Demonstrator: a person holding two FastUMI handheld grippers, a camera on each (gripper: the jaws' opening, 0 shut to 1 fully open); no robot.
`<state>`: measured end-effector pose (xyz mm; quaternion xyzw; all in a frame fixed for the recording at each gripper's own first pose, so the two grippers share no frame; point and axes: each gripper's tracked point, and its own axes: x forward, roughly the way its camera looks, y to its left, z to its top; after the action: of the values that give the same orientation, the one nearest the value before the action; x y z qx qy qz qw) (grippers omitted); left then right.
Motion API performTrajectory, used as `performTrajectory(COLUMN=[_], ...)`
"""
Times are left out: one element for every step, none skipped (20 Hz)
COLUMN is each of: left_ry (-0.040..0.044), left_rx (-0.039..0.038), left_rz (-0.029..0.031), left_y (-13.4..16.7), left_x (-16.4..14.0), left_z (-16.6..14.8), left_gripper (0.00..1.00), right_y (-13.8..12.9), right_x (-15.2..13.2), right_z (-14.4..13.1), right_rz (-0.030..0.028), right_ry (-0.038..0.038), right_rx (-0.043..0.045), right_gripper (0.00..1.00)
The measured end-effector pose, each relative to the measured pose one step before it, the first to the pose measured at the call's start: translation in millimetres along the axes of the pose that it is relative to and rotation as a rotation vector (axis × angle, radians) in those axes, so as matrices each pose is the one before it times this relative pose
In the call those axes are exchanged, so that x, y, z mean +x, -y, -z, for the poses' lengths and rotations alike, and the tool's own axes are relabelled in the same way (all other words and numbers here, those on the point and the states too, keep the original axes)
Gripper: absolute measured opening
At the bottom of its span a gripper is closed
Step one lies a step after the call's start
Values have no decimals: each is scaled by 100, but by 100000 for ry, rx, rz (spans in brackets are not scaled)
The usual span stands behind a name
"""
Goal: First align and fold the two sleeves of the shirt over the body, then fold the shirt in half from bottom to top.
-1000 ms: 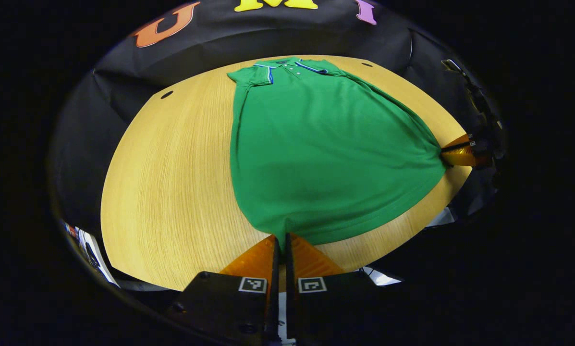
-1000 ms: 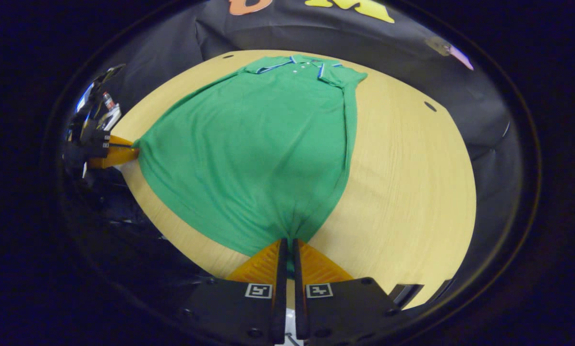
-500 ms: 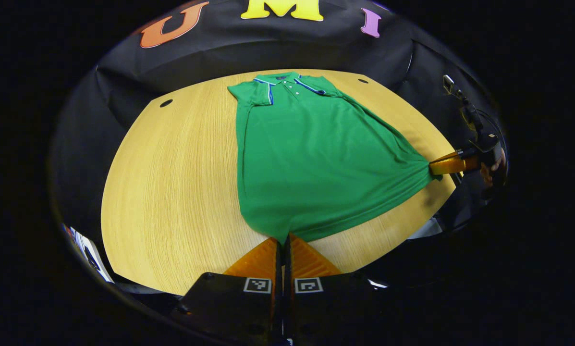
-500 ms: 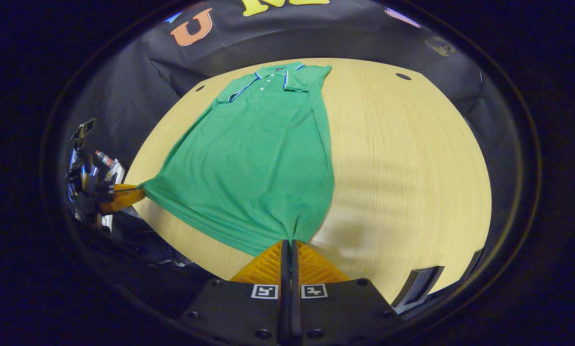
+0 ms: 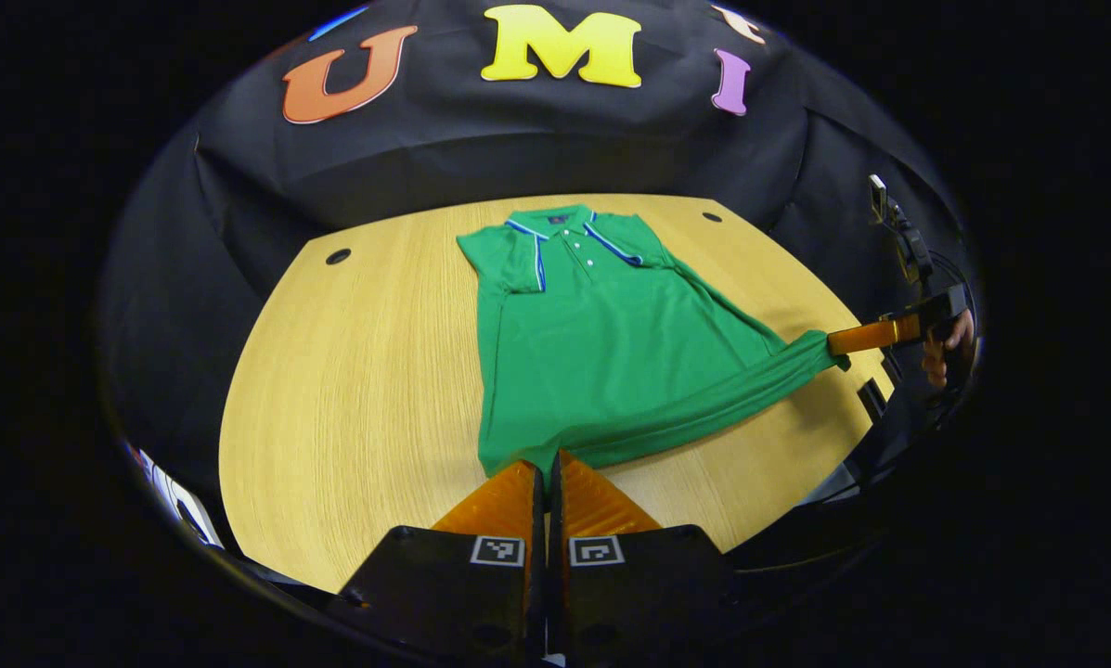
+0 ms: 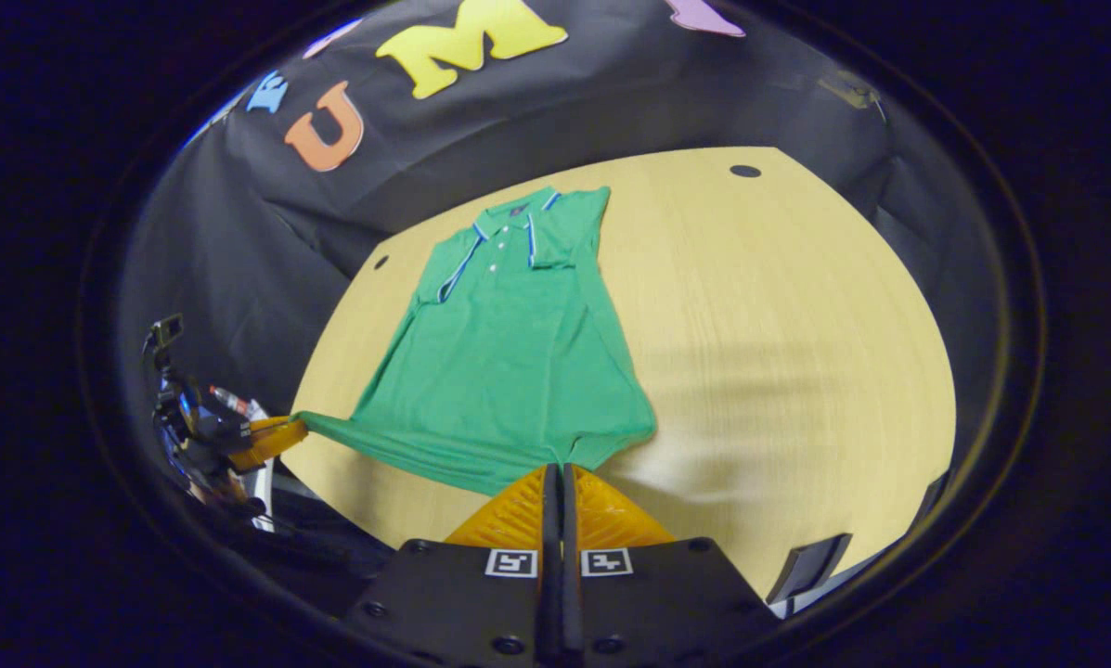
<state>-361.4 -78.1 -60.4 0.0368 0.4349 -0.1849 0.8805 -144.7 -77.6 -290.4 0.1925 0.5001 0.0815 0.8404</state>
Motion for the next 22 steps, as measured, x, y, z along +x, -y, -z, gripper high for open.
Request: performTrajectory(left_ry=[1466,1615,1452,819,1248,361,32,116,893,1180,957,1234,1375,1232,1333,1179,1081,1093,1065,1007,1085,1125], left_rx=[-1154,-1784,-1676,-587,32,-391,-720,-452,68,551,342,176,-271,-497,-736,-925,-643,-551,-595,-371,-229,-228], left_rz=[-219,135,402,-3,-233,49,449,654,402,176,-92,177,210,98,148,69,-262,-193,49,-251,-21,-273], left_y=[-229,-156,-4,-99,-175,-113,17,114,8,-112,-263,-302,-214,-394,-380,-266,-395,-453,-234,-350,-346,-414], left_x=[117,113,256,212,193,186,218,228,64,279,225,330,390,407,462,655,529,506,615,532,680,655], left_z=[-1068,-901,-978,-772,-715,-502,-339,-545,-770,-868,-838,-933,-1127,-850,-950,-934,-862,-763,-775,-714,-654,-771], left_gripper=[4,4,4,4,4,4,4,4,4,4,4,4,4,4,4,4,4,4,4,4,4,4], right_y=[111,-374,-342,-64,-22,-222,-240,-555,-231,-233,-129,-187,-153,-71,-169,-185,-237,-227,-177,-215,-243,-218], right_x=[-40,-22,-14,41,57,72,222,209,10,105,317,229,221,1,57,205,433,430,469,562,628,600], right_z=[-1169,-947,-1061,-878,-930,-814,-842,-678,-828,-801,-849,-828,-940,-927,-1115,-1017,-1027,-868,-897,-865,-893,-983], right_rz=[-232,-1254,-1240,-229,-108,-142,-307,-375,-617,-432,-219,-458,-128,-12,-128,-156,-238,-141,-52,-99,-388,-249], right_ry=[1952,1409,1649,1426,1586,1562,1152,828,660,926,820,1319,1026,1109,1498,1437,1315,1103,1045,982,786,1059], right_rx=[1879,2184,1500,77,-624,-391,-21,137,334,94,77,16,-276,-539,-626,-570,-679,-738,-593,-558,-558,-751], right_gripper=[0,1,3,3,2,2,2,3,3,3,3,3,3,2,2,2,2,0,0,0,3,6])
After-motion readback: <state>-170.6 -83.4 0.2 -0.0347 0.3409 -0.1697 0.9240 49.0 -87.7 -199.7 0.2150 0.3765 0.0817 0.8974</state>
